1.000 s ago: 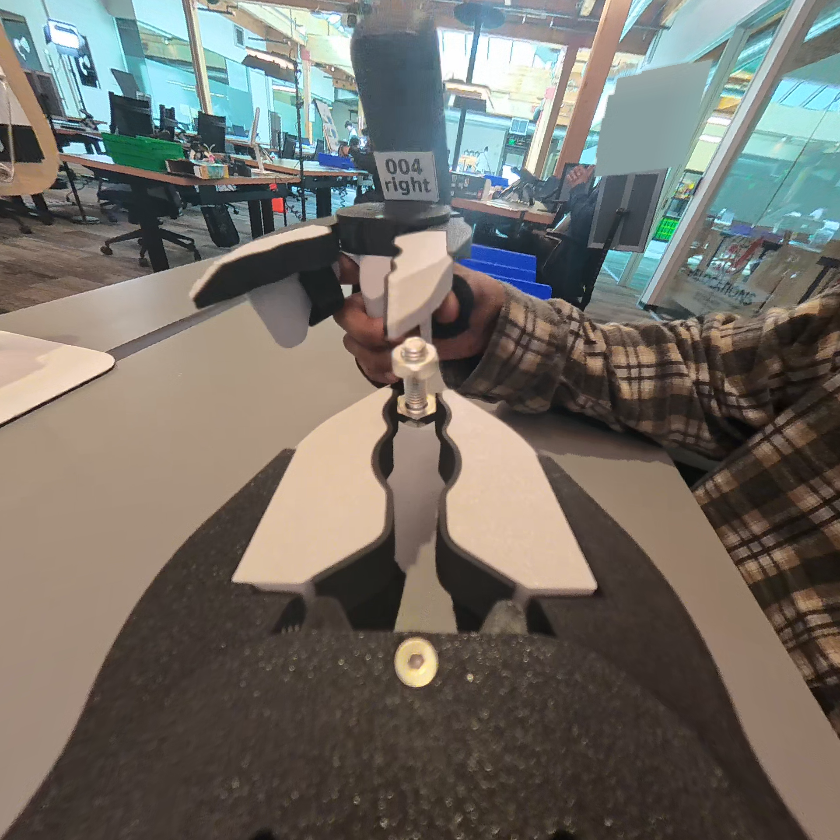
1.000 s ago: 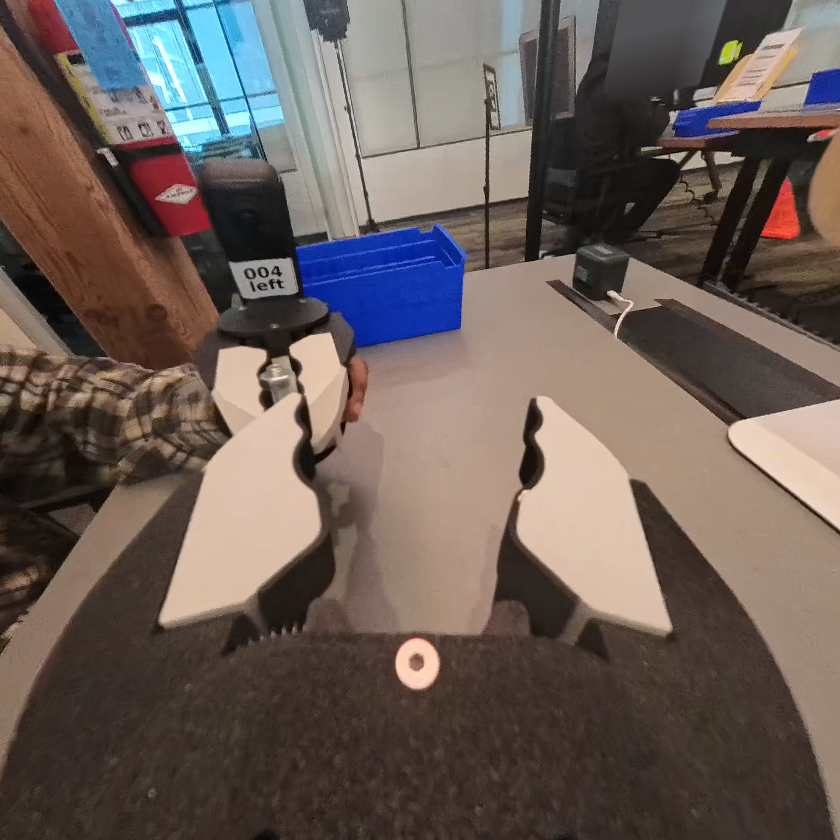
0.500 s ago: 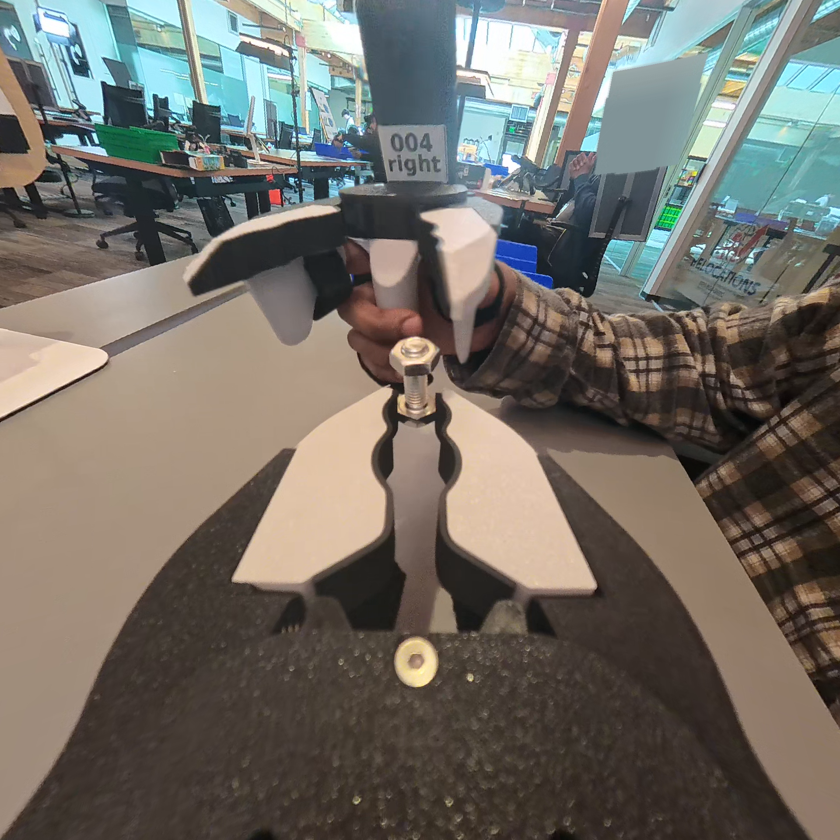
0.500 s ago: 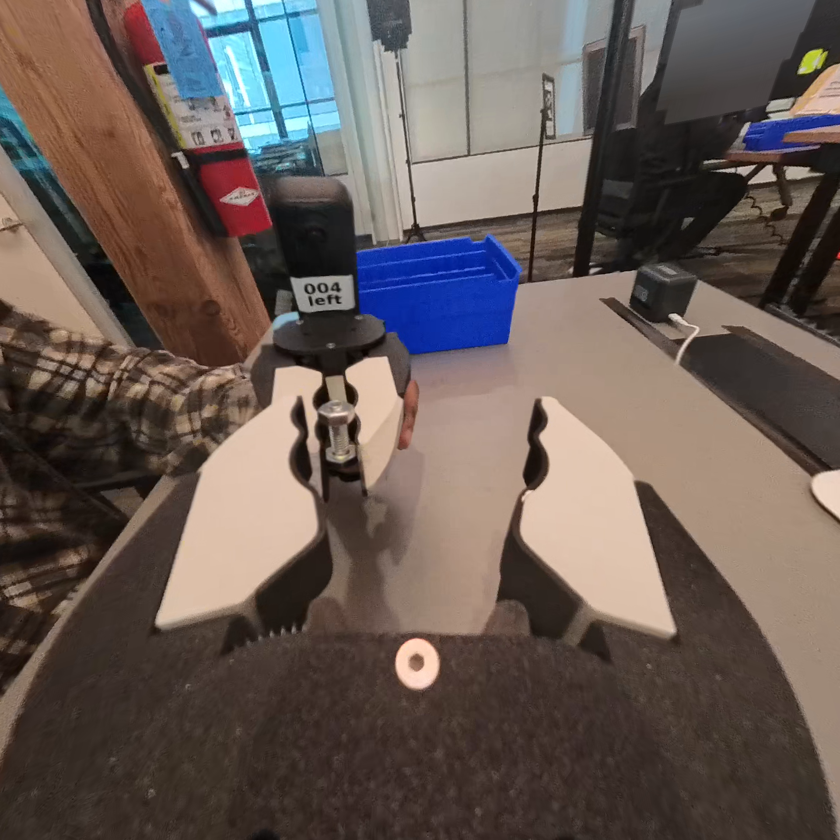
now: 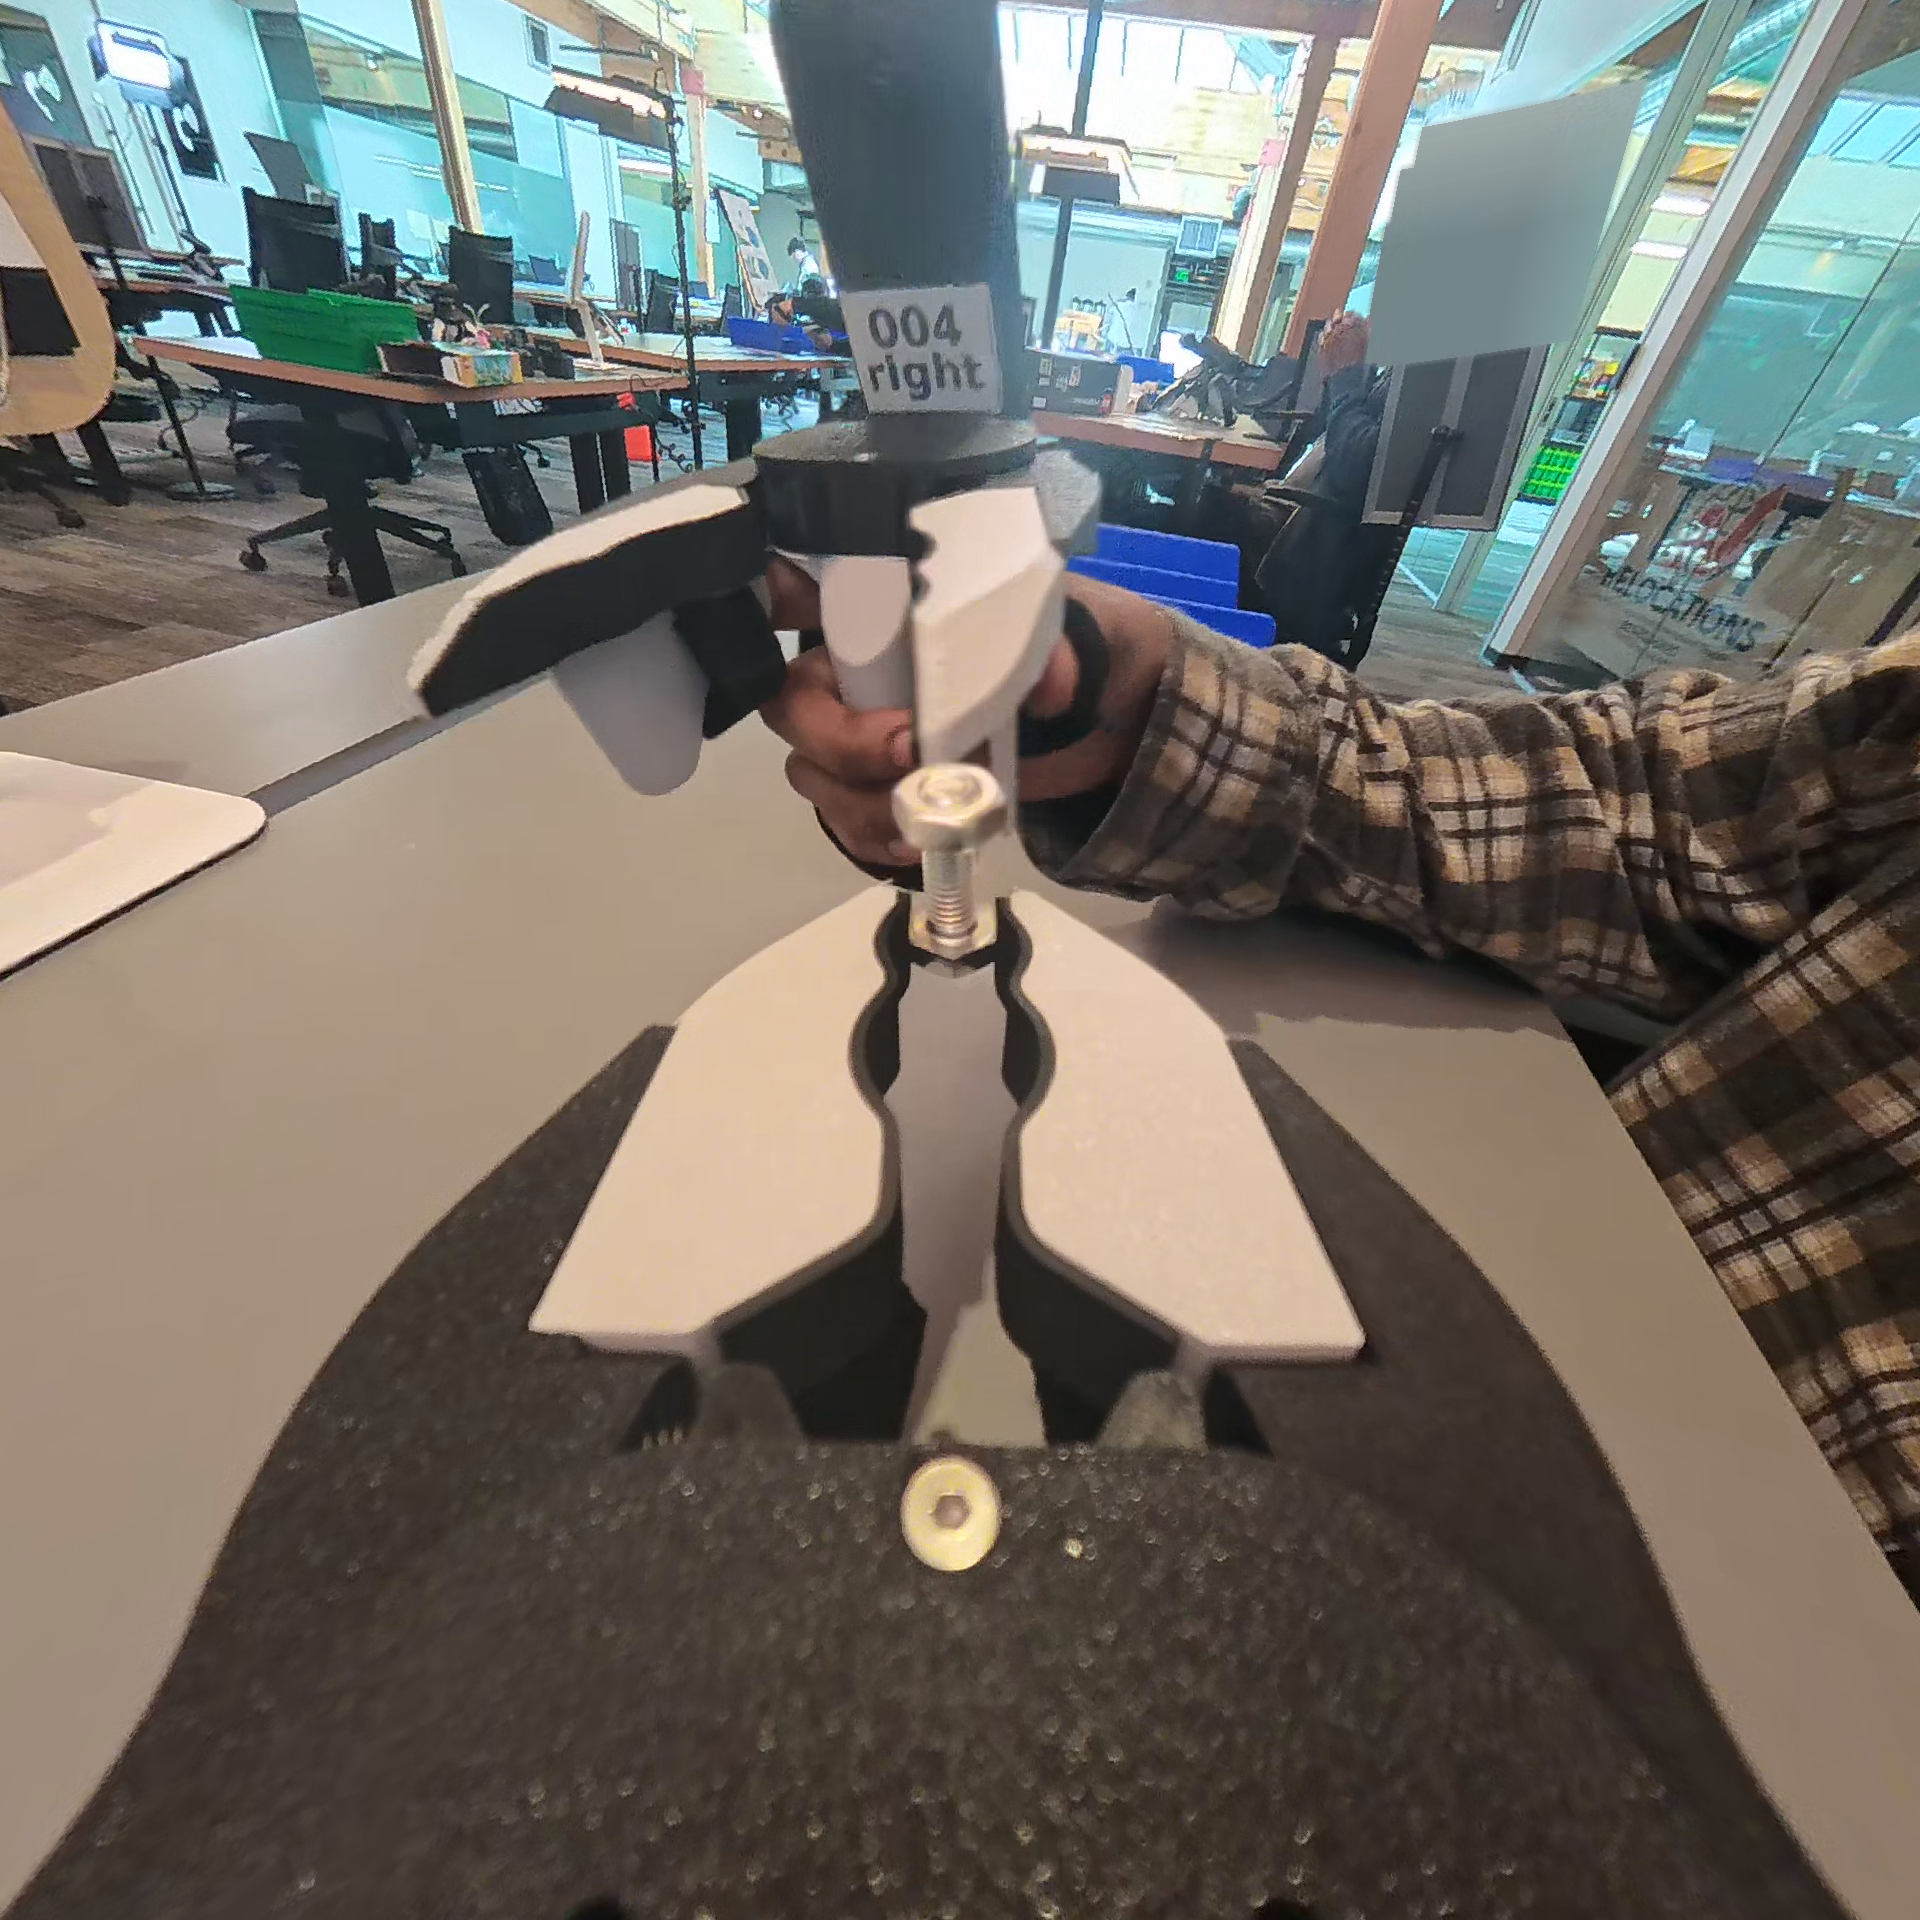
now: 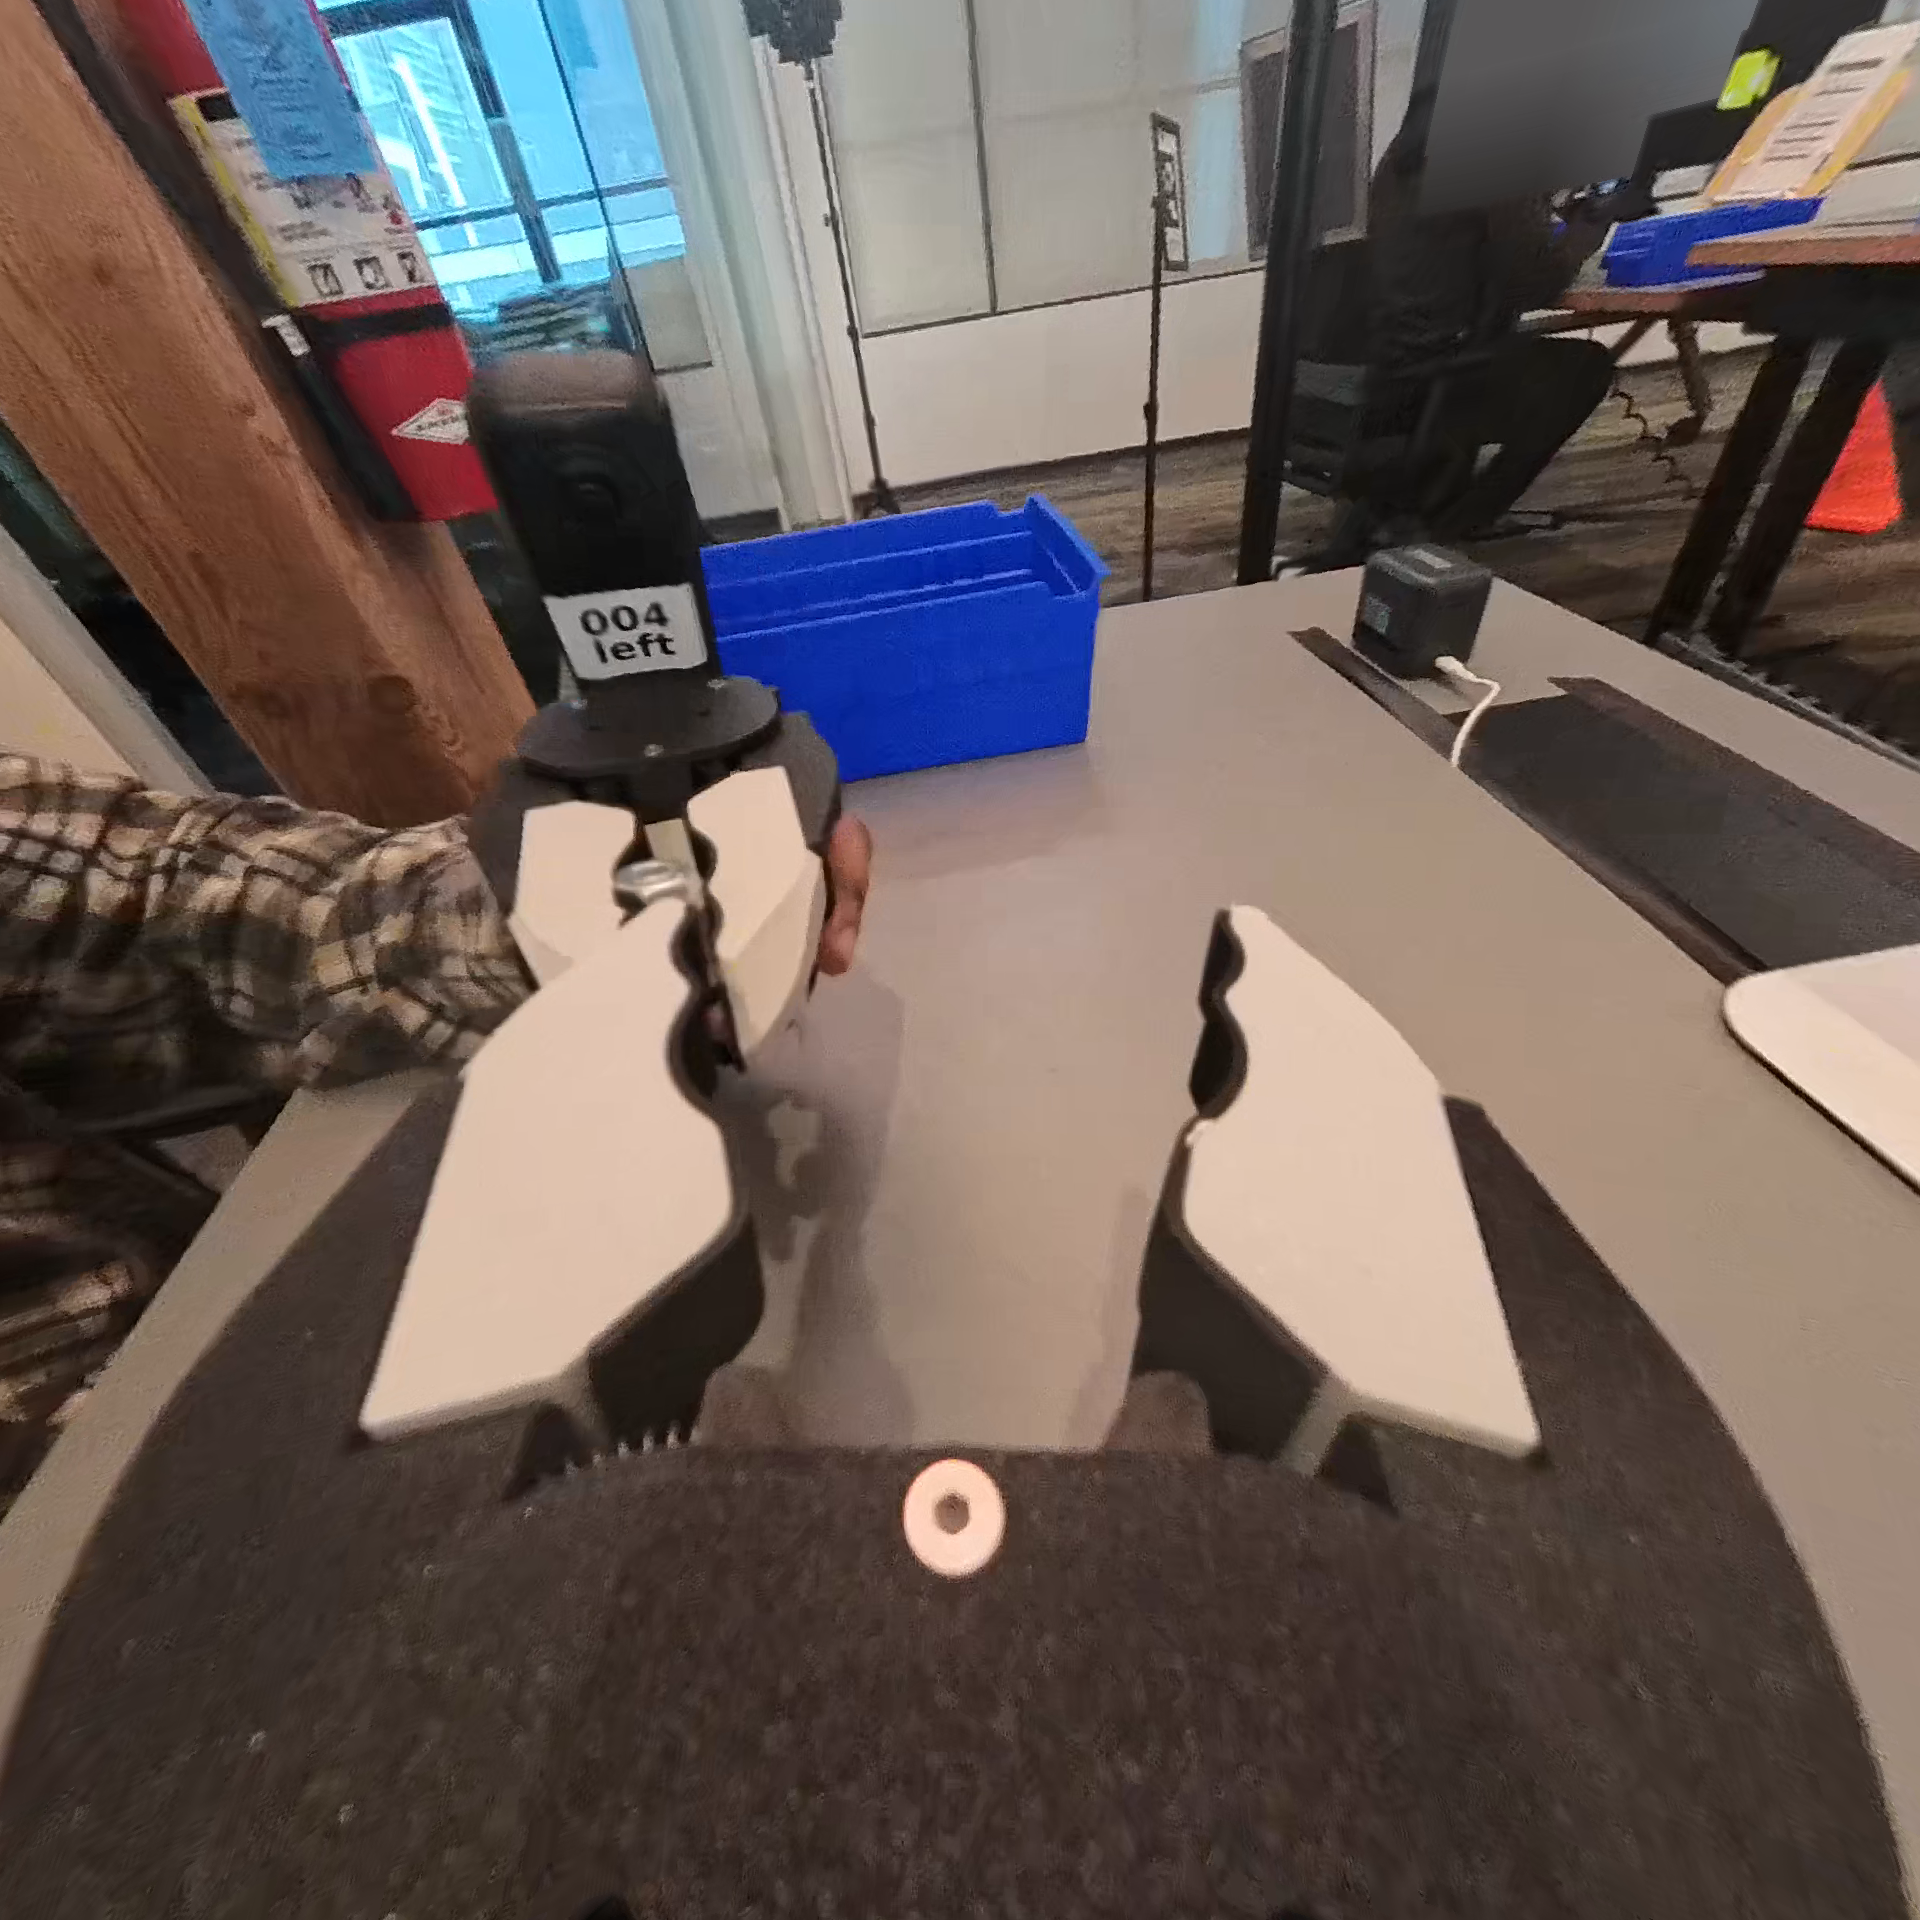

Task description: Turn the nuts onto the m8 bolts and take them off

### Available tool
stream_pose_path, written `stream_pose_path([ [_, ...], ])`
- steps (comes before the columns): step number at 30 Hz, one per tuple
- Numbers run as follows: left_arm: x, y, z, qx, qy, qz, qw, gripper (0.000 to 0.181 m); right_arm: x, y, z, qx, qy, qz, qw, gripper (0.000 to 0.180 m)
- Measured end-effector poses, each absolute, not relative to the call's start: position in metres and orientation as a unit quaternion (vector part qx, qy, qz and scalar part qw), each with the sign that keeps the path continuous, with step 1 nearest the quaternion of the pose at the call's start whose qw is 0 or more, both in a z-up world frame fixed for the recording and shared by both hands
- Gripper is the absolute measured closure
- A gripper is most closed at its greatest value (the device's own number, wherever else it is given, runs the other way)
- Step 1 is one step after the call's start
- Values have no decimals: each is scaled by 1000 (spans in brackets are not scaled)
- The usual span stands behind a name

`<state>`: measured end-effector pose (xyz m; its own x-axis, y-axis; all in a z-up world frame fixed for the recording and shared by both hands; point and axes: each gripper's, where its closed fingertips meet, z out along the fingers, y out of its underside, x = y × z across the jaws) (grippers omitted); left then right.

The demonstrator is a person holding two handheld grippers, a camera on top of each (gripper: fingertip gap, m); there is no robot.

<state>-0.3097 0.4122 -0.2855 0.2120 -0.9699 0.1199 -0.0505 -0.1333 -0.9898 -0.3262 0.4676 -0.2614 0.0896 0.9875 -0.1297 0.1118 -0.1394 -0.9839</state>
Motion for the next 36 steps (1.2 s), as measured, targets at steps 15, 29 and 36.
stream_pose_path([
  [15, -308, 411, -286, -596, 430, -458, 500, 166, -337, 448, -255, -555, -499, 495, 444, 89],
  [29, -308, 411, -289, -600, 439, -444, 501, 166, -331, 458, -257, -568, -499, 470, 456, 91],
  [36, -306, 411, -290, -602, 441, -442, 499, 166, -338, 449, -258, -557, -523, 459, 453, 88],
])
